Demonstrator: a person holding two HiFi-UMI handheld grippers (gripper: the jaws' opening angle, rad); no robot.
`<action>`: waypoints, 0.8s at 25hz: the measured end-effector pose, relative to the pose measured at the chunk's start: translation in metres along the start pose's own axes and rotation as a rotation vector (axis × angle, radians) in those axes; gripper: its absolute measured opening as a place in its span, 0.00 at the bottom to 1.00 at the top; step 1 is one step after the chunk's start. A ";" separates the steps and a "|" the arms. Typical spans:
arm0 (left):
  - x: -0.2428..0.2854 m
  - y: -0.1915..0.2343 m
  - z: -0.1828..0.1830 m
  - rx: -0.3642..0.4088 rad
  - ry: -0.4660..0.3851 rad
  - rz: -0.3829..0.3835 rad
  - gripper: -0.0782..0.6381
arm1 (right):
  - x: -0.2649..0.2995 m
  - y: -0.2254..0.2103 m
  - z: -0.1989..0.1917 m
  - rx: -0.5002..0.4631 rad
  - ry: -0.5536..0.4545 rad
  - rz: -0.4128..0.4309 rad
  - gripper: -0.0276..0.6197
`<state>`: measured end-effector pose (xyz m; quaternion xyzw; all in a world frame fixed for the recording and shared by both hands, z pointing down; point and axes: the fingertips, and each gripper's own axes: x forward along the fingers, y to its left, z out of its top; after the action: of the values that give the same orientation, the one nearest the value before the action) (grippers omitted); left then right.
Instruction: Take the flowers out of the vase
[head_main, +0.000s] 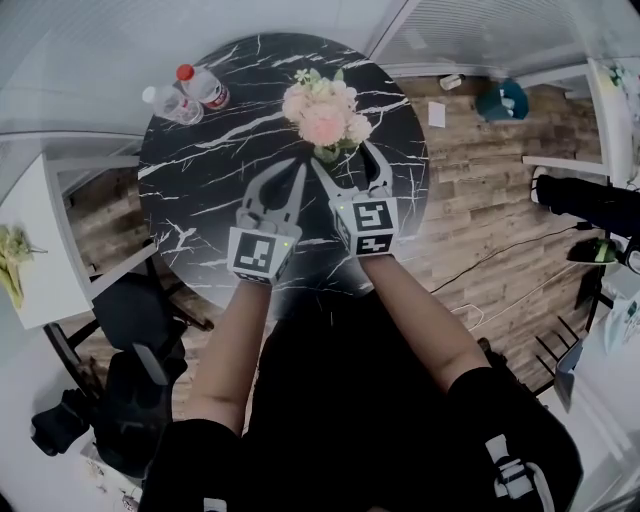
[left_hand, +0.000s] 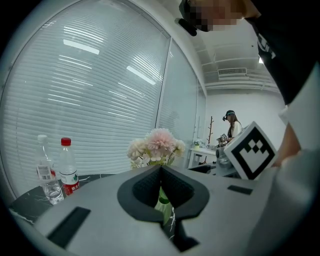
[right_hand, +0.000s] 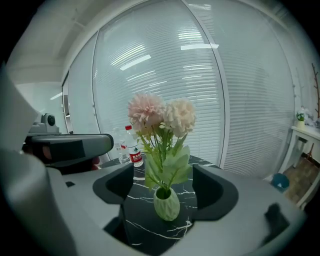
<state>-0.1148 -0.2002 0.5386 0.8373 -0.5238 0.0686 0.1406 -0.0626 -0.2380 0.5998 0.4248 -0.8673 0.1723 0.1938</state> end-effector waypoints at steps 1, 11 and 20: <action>-0.001 0.000 -0.003 -0.003 0.004 0.000 0.13 | 0.003 -0.001 -0.002 0.006 0.002 -0.003 0.57; -0.003 0.009 -0.011 -0.013 0.001 0.007 0.13 | 0.029 0.000 -0.006 0.004 0.015 0.028 0.57; 0.002 0.012 -0.011 -0.025 -0.002 0.005 0.13 | 0.036 -0.003 -0.008 -0.022 0.012 0.030 0.55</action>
<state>-0.1239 -0.2033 0.5519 0.8344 -0.5267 0.0614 0.1505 -0.0788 -0.2602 0.6247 0.4088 -0.8741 0.1683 0.2011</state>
